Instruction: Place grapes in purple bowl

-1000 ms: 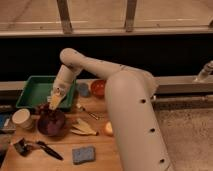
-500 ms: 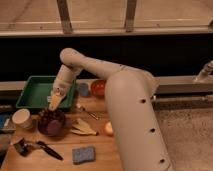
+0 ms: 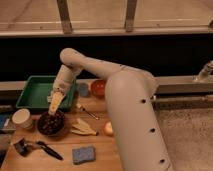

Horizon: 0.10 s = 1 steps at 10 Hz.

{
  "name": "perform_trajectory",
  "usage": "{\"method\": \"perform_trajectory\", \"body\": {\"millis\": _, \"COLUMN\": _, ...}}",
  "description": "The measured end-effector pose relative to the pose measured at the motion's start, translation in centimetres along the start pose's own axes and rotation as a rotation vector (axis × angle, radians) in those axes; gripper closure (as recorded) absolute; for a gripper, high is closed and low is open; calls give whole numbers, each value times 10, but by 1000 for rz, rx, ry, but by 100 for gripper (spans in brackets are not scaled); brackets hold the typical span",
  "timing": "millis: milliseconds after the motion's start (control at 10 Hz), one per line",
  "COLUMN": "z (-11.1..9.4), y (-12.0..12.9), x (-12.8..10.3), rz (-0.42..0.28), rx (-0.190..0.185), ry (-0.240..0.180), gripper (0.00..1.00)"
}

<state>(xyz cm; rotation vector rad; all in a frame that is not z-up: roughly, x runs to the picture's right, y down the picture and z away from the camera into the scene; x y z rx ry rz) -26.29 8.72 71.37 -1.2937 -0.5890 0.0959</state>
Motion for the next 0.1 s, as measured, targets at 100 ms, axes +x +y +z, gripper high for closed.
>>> {"method": "perform_trajectory", "body": {"millis": 100, "z": 0, "y": 0, "x": 0, "rz": 0, "rx": 0, "ry": 0, "gripper": 20}}
